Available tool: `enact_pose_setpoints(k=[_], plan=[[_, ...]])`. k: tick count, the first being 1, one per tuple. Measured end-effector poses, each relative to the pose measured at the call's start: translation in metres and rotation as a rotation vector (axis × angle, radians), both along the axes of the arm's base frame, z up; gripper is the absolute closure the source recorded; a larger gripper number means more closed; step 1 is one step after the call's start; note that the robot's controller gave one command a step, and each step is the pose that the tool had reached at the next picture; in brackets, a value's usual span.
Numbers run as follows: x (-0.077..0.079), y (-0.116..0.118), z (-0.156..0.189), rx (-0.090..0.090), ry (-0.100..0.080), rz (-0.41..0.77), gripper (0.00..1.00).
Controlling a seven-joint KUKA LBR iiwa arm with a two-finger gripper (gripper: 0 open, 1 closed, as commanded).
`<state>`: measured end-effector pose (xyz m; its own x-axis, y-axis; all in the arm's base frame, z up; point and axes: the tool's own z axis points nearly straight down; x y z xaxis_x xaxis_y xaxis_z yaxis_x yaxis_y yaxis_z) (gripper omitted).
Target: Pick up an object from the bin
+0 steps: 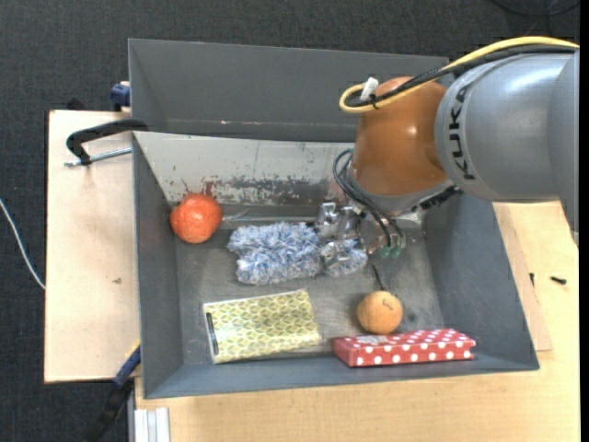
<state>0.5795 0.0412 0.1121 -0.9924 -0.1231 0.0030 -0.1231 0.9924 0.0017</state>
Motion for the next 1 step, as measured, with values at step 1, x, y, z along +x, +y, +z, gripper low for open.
enact_pose_setpoints(k=[1], plan=[[0.0014, 0.0002, 0.0243, 0.0, -0.004, 0.0, 1.0]])
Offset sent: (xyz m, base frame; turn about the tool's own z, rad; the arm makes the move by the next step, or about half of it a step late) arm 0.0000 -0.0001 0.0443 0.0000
